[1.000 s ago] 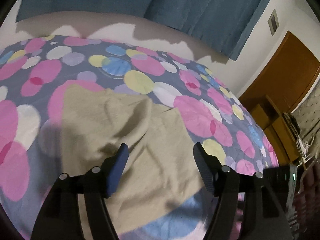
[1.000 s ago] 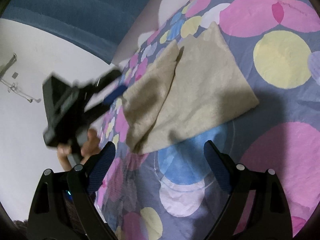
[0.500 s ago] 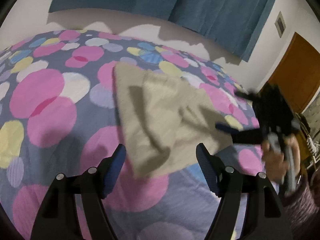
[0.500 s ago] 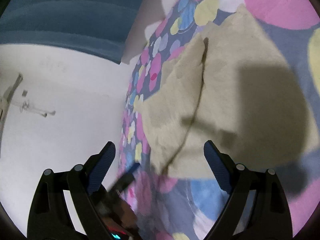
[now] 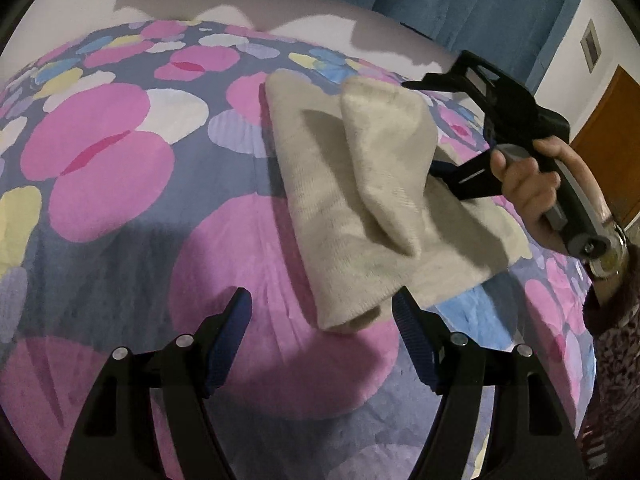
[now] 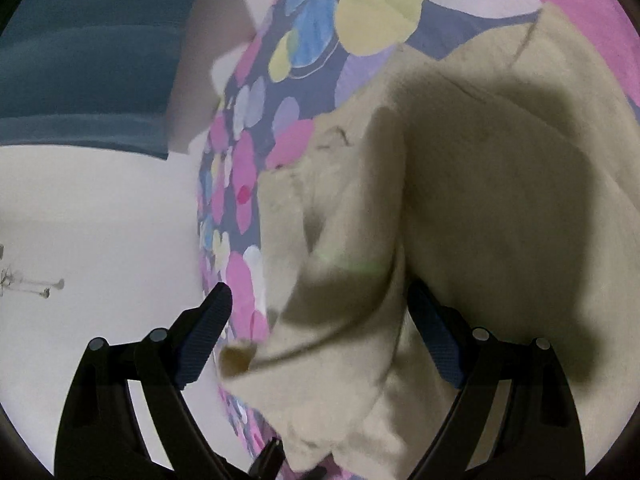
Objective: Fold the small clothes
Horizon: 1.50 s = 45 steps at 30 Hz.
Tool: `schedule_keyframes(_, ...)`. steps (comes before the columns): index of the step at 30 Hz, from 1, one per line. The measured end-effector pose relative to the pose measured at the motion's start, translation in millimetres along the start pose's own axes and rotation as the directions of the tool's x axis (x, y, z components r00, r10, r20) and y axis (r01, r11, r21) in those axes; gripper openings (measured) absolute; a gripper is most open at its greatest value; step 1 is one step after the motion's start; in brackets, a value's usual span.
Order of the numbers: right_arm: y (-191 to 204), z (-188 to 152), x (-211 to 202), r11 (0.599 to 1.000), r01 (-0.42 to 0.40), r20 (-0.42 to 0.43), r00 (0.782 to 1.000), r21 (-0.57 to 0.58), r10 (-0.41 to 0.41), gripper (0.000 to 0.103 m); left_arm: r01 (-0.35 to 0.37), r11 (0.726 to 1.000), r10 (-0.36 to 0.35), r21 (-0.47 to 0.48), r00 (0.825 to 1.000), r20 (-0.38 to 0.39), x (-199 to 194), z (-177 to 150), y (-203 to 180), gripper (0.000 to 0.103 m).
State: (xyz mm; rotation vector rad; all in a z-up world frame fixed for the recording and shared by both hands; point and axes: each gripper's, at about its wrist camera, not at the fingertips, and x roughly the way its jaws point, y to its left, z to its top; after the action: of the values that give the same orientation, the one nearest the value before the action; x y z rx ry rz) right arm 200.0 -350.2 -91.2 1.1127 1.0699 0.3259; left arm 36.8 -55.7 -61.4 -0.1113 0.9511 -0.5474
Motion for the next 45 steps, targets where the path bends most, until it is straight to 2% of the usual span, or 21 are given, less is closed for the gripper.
schedule_keyframes(1, 1, 2, 3, 1.000, 0.009, -0.007, 1.000, -0.003, -0.009, 0.073, 0.002, 1.000, -0.002, -0.001, 1.000, -0.002, 1, 0, 0, 0.072)
schedule_keyframes(2, 1, 5, 7, 0.999, 0.034, -0.014, 0.999, -0.004, -0.034, 0.065, 0.002, 1.000, -0.002, 0.003, 1.000, 0.000, 2, -1, 0, 0.073)
schedule_keyframes(4, 0, 7, 13, 0.998, 0.068, -0.027, 0.997, -0.012, -0.069, 0.039, -0.004, 1.000, 0.004, 0.010, 1.000, 0.003, 3, -1, -1, 0.074)
schedule_keyframes(5, 1, 8, 15, 0.996, 0.081, -0.035, 0.996, -0.029, -0.082, 0.032, -0.006, 1.000, 0.006, 0.014, 1.000, 0.001, 4, -1, -2, 0.075)
schedule_keyframes(6, 2, 8, 16, 0.995, 0.086, -0.037, 0.995, -0.041, -0.087, 0.022, -0.009, 1.000, 0.009, 0.022, 1.000, 0.003, 4, -1, -4, 0.075)
schedule_keyframes(7, 6, 8, 15, 0.994, 0.081, -0.031, 0.996, -0.070, -0.083, 0.014, -0.009, 1.000, 0.009, 0.027, 1.000, 0.006, 4, -1, -5, 0.075)
schedule_keyframes(9, 20, 9, 6, 0.987, 0.071, 0.011, 0.997, -0.144, -0.071, 0.013, -0.004, 0.999, 0.003, 0.038, 1.000, 0.004, 5, 0, -9, 0.075)
schedule_keyframes(13, 37, 15, -22, 0.975, 0.006, 0.068, 0.998, -0.222, 0.009, 0.012, -0.022, 0.997, 0.021, 0.077, 1.000, 0.007, 10, 5, -19, 0.075)
schedule_keyframes(16, 31, 26, -44, 0.971, -0.009, 0.105, 0.994, -0.238, 0.035, 0.012, -0.022, 0.997, 0.021, 0.080, 1.000, 0.008, 15, 9, -23, 0.075)
schedule_keyframes(20, -10, 41, -67, 0.985, -0.009, 0.141, 0.989, -0.172, 0.033, 0.012, -0.020, 0.996, 0.019, 0.085, 1.000, 0.006, 21, 14, -24, 0.075)
schedule_keyframes(24, -60, 46, -67, 0.995, 0.027, 0.112, 0.994, -0.092, -0.016, 0.013, -0.027, 0.996, 0.028, 0.081, 1.000, -0.011, 31, 15, -23, 0.075)
schedule_keyframes(26, -74, 44, -70, 0.998, 0.014, 0.111, 0.994, -0.065, -0.007, 0.014, -0.030, 0.996, 0.031, 0.088, 0.999, -0.011, 31, 16, -24, 0.076)
schedule_keyframes(29, -79, 41, -90, 1.000, -0.005, 0.149, 0.989, -0.025, 0.009, 0.023, -0.032, 0.996, 0.033, 0.086, 0.999, -0.013, 32, 16, -23, 0.076)
schedule_keyframes(33, -52, 29, -120, 0.995, 0.042, 0.225, 0.974, -0.086, -0.022, 0.039, -0.034, 0.995, 0.036, 0.091, 0.999, -0.015, 33, 16, -24, 0.077)
schedule_keyframes(37, 1, 9, -124, 0.979, 0.032, 0.209, 0.978, -0.202, 0.011, 0.054, -0.034, 0.995, 0.035, 0.091, 0.999, -0.014, 32, 16, -24, 0.077)
schedule_keyframes(39, 21, 0, -116, 0.964, 0.044, 0.177, 0.984, -0.262, 0.003, 0.061, -0.036, 0.995, 0.038, 0.093, 0.999, -0.015, 33, 16, -24, 0.077)
schedule_keyframes(41, 41, -8, -97, 0.946, 0.055, 0.129, 0.992, -0.320, -0.014, 0.063, -0.034, 0.995, 0.036, 0.091, 0.999, -0.014, 33, 16, -24, 0.077)
schedule_keyframes(45, 64, -16, -49, 0.908, 0.157, 0.077, 0.987, -0.389, -0.138, 0.063, -0.033, 0.996, 0.034, 0.089, 0.999, -0.015, 33, 16, -24, 0.077)
